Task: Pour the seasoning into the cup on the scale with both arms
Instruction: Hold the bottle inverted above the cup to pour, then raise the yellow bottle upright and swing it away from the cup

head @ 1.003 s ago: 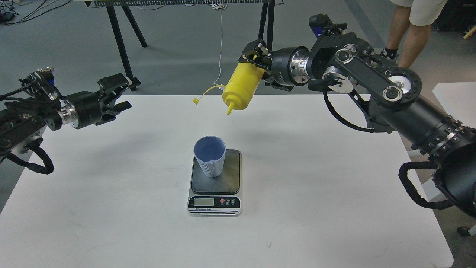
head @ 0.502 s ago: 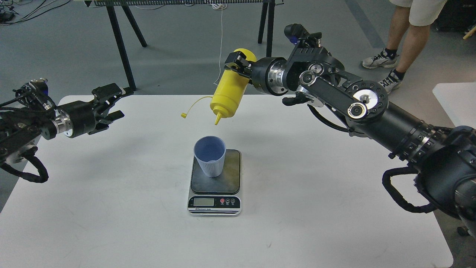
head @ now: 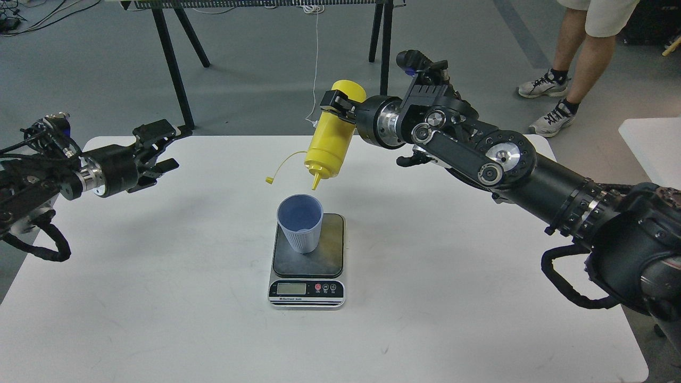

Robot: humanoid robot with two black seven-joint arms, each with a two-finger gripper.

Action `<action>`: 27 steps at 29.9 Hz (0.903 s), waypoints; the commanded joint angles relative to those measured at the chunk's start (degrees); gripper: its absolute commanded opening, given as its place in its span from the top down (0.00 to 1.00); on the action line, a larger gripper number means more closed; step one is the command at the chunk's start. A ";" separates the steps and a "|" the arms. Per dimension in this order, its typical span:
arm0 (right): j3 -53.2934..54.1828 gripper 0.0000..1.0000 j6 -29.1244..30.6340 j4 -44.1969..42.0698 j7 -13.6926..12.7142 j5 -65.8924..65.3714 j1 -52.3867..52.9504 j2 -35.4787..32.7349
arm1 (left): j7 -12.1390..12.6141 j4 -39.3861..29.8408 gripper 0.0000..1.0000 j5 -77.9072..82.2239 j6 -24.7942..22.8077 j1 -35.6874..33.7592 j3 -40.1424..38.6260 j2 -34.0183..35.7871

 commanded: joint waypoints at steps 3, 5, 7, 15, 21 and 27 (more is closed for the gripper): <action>-0.16 0.98 0.00 -1.56 0.12 -0.10 -0.09 0.00 | 0.00 0.00 0.01 0.00 0.00 0.00 -0.06 -0.10; -0.25 0.98 0.00 -2.00 0.12 -0.19 -0.18 0.00 | 0.00 0.00 0.01 0.08 0.00 0.00 -0.06 -0.10; -0.25 0.98 0.00 -2.44 0.12 -0.19 -0.09 0.00 | 0.00 0.00 0.01 0.09 0.00 0.09 0.02 -0.10; -0.51 0.98 -0.53 -3.67 0.12 -0.10 -0.18 0.00 | 0.00 0.70 0.01 0.17 0.00 0.26 0.20 -0.10; 1.50 0.98 -0.62 -3.68 0.12 0.95 -0.62 0.00 | 0.00 0.96 0.01 0.17 0.00 0.35 0.20 -0.19; 6.77 0.98 -0.44 -3.59 -0.14 9.63 -0.79 0.00 | 0.00 0.88 0.01 0.26 0.00 0.26 0.37 -0.19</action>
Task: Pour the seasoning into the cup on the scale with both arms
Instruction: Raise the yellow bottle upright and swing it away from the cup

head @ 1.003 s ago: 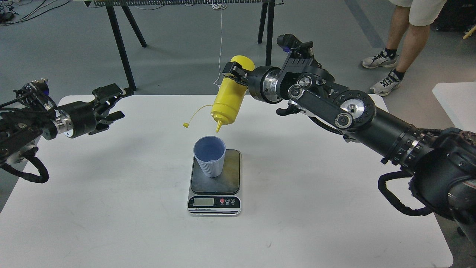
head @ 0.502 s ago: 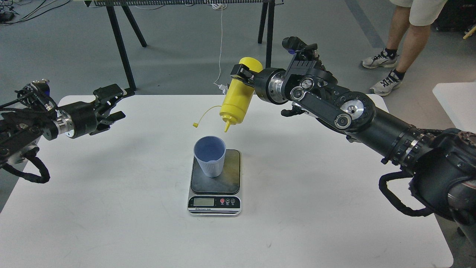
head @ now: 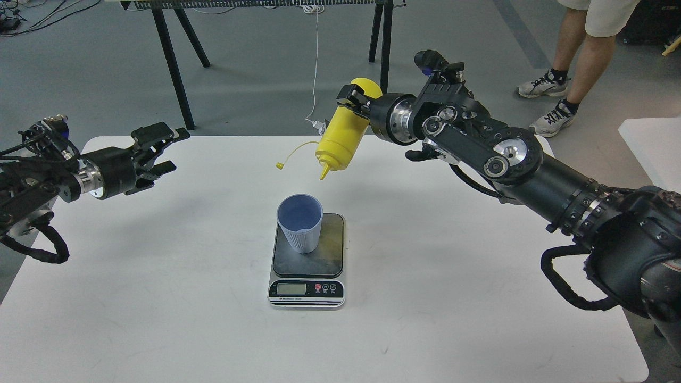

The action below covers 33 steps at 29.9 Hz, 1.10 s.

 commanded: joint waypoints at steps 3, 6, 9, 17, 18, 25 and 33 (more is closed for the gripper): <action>3.83 0.98 0.02 0.06 -0.28 9.08 0.23 0.00 | 0.00 0.01 0.01 0.12 0.00 -0.09 0.13 0.08; 7.86 0.98 0.37 0.06 -0.81 12.42 -0.30 0.00 | 0.00 -0.07 0.01 0.21 0.00 -0.09 0.22 0.08; 12.08 0.98 0.55 0.06 -1.07 15.85 -1.35 0.00 | 0.00 -0.07 0.01 0.30 0.00 -0.17 0.22 0.17; 26.14 0.98 0.38 -0.12 -4.49 30.95 -3.72 0.00 | 0.00 -0.07 0.01 0.47 0.00 -0.88 0.22 0.43; 27.73 0.98 0.38 -0.12 -5.19 33.06 -4.08 -0.52 | 0.00 -0.07 0.01 0.47 0.00 -0.88 0.22 0.43; 38.01 0.98 0.29 -0.82 -6.04 47.39 -8.29 -7.55 | 0.00 -0.07 0.01 0.47 0.00 -0.70 0.22 0.08; 47.51 0.98 0.29 -0.38 -6.04 59.62 -19.62 -13.80 | 0.00 -0.07 0.01 0.47 0.00 -0.61 0.13 -0.01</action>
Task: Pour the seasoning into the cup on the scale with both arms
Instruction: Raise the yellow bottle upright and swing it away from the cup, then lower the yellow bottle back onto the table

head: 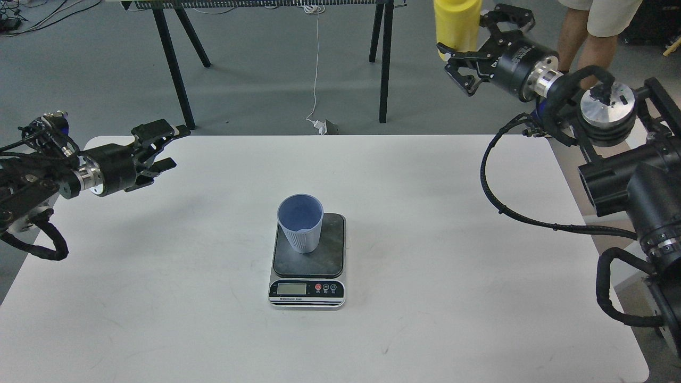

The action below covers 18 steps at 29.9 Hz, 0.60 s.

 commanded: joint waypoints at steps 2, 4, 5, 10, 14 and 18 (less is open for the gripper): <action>3.49 0.98 0.25 0.48 0.00 6.30 -6.92 -2.58 | 0.00 0.00 0.01 0.00 0.00 0.09 0.09 -0.12; 3.58 0.98 0.43 0.66 0.00 8.85 -9.30 -3.46 | 0.00 0.00 0.01 0.08 0.00 0.09 0.18 -0.47; 3.58 0.98 0.60 0.74 0.00 10.43 -10.44 -3.73 | 0.00 0.00 0.01 0.08 0.00 0.00 0.27 -0.82; 3.31 0.97 3.15 1.01 0.00 13.87 -15.10 -3.99 | 0.00 0.00 0.01 0.08 0.00 0.09 0.36 -1.00; 2.52 0.97 5.87 1.71 0.00 13.87 -18.71 -3.47 | 0.00 0.00 0.01 0.08 0.00 0.09 0.36 -1.35; 1.12 0.96 9.21 1.80 0.00 13.87 -22.49 -2.33 | 0.00 0.00 0.01 0.08 0.00 0.26 0.44 -1.61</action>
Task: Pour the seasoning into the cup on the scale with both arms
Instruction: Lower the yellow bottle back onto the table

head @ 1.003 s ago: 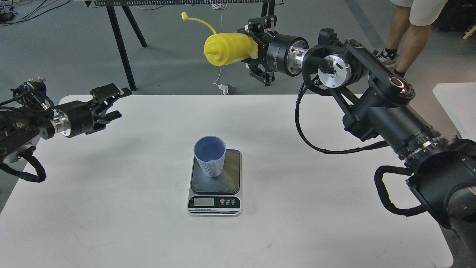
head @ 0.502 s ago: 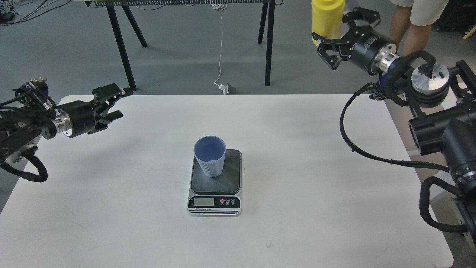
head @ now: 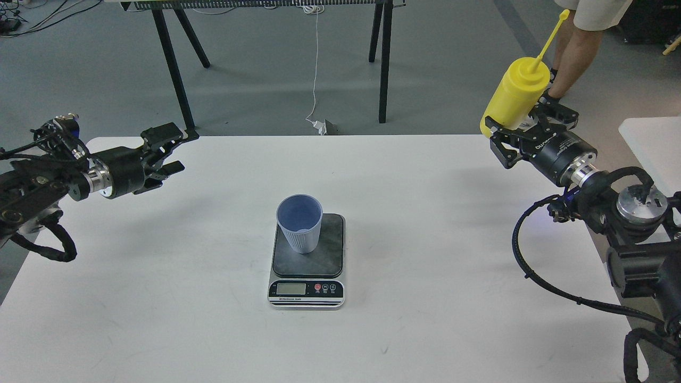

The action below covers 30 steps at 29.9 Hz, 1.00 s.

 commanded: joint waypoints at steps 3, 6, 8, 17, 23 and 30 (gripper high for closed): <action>-2.05 0.96 3.72 0.08 0.00 0.00 -4.99 2.48 | 0.00 0.00 0.01 -0.01 0.00 0.11 0.16 -0.31; -2.40 0.96 5.04 0.08 0.00 0.00 -7.45 3.28 | 0.00 0.00 0.01 0.17 0.00 0.11 0.16 -0.31; -2.49 0.96 6.01 0.08 0.00 -0.09 -8.77 3.98 | 0.00 0.00 0.01 0.17 0.00 0.11 0.16 -0.31; -6.44 0.95 8.82 0.17 0.00 -0.17 -14.04 5.12 | 0.00 0.00 0.01 0.17 0.00 0.02 0.16 -0.40; -9.17 0.95 9.62 0.17 0.00 -0.17 -15.54 5.92 | 0.00 0.00 0.01 0.17 0.00 -0.07 0.16 -0.31; -10.05 0.85 10.93 0.17 0.00 -0.26 -16.60 5.92 | 0.00 0.00 0.01 0.17 0.00 -0.07 0.16 -0.40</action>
